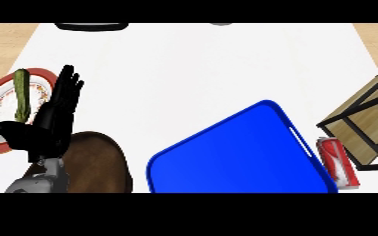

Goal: Pick the pear from the tray and place it in the tiered shelf

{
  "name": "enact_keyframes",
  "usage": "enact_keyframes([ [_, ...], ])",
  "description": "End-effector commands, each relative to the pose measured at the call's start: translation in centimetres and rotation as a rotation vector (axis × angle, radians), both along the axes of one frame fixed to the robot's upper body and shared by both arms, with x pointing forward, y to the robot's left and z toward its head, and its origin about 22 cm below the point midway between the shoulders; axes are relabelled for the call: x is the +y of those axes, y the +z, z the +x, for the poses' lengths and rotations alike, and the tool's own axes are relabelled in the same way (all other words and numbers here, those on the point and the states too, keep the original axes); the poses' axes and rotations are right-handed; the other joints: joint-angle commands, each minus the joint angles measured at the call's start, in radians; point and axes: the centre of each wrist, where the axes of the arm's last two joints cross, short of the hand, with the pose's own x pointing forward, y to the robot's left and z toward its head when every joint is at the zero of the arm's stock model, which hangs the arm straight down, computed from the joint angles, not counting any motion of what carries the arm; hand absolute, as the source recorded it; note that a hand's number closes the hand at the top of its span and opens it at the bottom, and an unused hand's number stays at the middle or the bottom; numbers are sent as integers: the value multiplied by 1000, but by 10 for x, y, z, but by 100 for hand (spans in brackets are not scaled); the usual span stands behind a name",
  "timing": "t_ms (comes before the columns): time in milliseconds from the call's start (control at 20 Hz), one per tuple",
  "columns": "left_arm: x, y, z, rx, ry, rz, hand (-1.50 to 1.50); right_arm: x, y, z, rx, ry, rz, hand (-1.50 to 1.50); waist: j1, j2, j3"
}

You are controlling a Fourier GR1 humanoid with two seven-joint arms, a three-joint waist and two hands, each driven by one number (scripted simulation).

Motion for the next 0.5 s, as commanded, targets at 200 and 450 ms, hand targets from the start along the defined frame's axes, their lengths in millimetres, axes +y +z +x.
enact_keyframes([
  [200, 0, 5, 5, -16, 1, 11, 0, -14, 8, -30, -15, 82, 22, -150, 0, 4, 5],
  [450, 6, 0, -2, 15, 6, -3, 0, -19, 6, -44, -21, 95, 41, -150, -11, -1, 6],
])
